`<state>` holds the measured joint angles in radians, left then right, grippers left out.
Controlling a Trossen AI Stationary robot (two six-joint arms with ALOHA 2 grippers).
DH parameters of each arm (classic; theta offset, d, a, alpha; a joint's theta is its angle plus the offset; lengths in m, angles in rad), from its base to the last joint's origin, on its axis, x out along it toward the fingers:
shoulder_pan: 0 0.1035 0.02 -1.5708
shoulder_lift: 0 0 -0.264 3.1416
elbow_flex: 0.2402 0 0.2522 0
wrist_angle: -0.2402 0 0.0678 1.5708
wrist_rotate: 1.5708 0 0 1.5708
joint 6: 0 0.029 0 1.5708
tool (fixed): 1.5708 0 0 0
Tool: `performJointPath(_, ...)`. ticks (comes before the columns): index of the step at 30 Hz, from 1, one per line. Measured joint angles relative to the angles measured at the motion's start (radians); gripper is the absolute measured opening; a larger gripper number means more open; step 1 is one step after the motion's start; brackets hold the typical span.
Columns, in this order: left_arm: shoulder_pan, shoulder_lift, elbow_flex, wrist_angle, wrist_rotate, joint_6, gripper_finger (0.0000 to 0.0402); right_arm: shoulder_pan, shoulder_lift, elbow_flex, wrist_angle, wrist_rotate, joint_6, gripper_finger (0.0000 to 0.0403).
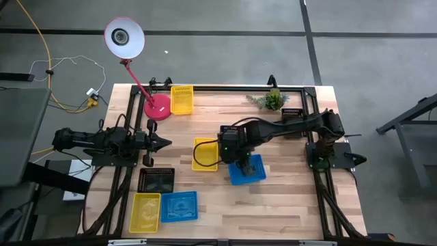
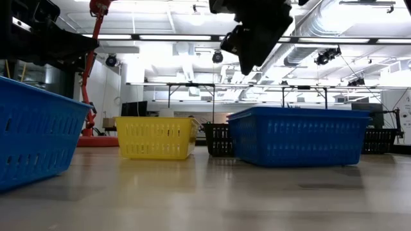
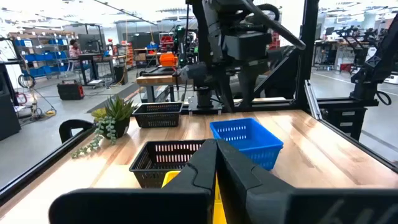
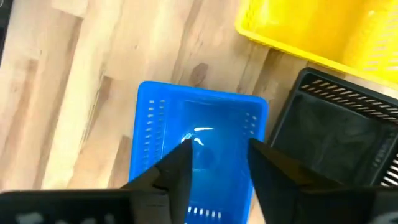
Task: Stack baskets by color
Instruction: Stack the right blue bin on the middle blue bin
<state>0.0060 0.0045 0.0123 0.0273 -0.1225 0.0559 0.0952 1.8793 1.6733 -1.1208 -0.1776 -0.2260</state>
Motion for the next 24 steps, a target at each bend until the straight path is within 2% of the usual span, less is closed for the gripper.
performJointPath(5, 0.000, 0.000, 0.000, 0.000, 0.000, 0.000, 0.0001, -0.001, -0.011, 0.025, -0.103, 0.011, 0.011, 0.0164)
performJointPath(9, 0.000, 0.000, 0.000, 0.000, 0.000, 0.000, 0.0001, -0.001, -0.083, -0.066, -0.136, 0.011, 0.031, 0.0164)
performJointPath(13, 0.000, 0.000, 0.000, 0.000, 0.000, 0.000, 0.0001, -0.001, -0.236, -0.275, -0.029, 0.009, 0.148, 0.0164)
performJointPath(19, 0.000, 0.000, 0.000, 0.000, 0.000, 0.000, 0.0001, 0.004, -0.498, -0.602, 0.236, 0.012, 0.462, 0.0164)
performJointPath(24, 0.000, 0.000, 0.000, 0.000, 0.000, 0.000, 0.0001, 0.024, -0.635, -0.761, 0.404, 0.064, 0.686, 0.0164)
